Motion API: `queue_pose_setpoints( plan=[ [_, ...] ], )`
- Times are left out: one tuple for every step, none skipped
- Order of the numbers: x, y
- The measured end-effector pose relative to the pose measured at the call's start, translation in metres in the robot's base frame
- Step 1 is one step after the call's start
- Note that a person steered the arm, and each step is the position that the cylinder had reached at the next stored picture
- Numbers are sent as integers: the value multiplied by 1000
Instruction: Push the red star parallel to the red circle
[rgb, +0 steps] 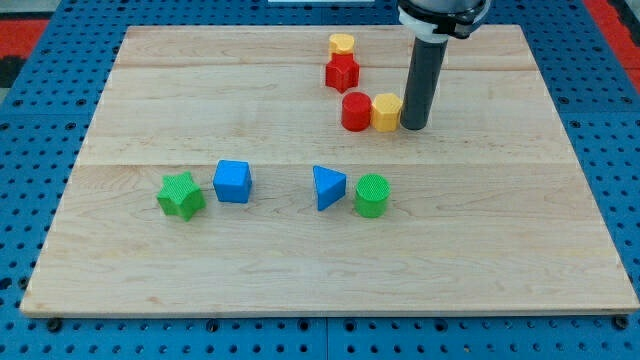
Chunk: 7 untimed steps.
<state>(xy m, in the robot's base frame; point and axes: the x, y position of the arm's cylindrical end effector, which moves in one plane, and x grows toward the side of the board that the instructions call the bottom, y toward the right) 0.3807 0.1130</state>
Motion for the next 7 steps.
queue_pose_setpoints(
  plan=[
    [0,23],
    [-3,77],
    [-26,81],
    [-59,62],
    [-88,33],
    [-105,17],
    [-105,16]
  ],
)
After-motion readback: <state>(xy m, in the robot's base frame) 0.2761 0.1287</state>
